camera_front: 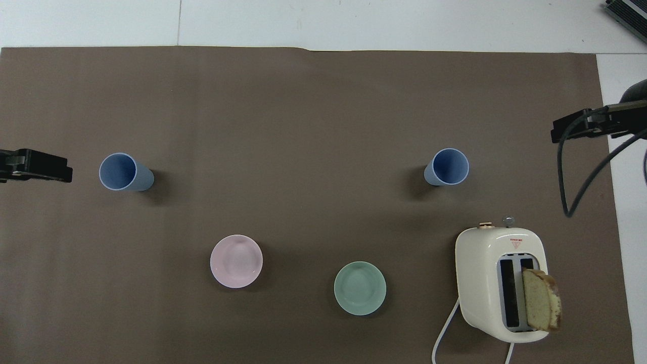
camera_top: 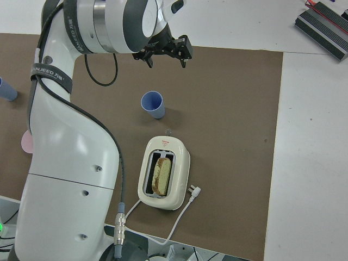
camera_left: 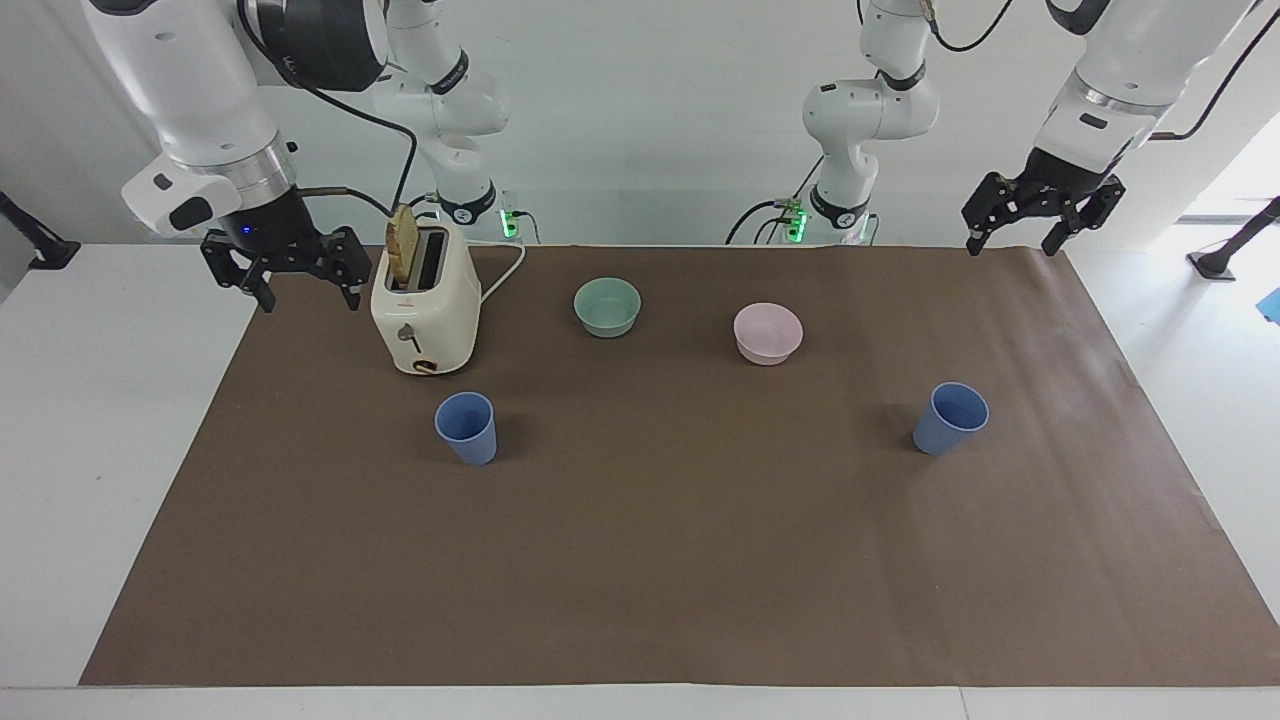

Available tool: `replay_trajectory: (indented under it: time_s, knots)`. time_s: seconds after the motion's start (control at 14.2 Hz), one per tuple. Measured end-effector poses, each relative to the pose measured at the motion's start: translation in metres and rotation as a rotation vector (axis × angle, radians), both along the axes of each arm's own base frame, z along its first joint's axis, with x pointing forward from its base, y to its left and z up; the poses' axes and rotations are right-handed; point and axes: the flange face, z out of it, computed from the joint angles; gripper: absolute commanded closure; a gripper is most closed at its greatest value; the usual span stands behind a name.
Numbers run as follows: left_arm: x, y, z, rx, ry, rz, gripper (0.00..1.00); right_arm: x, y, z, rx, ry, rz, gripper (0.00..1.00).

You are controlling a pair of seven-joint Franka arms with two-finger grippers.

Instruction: Stack blue cups with both arms

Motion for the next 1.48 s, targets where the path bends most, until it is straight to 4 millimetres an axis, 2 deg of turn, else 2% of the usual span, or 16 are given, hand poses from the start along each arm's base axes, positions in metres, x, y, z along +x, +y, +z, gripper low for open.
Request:
replay_trajectory:
  time_s: [1.48]
  knots:
    - [-0.0021, 0.0006, -0.0018, 0.001, 0.02, 0.0, 0.0, 0.0, 0.0, 0.0, 0.0, 0.0, 0.0, 0.0]
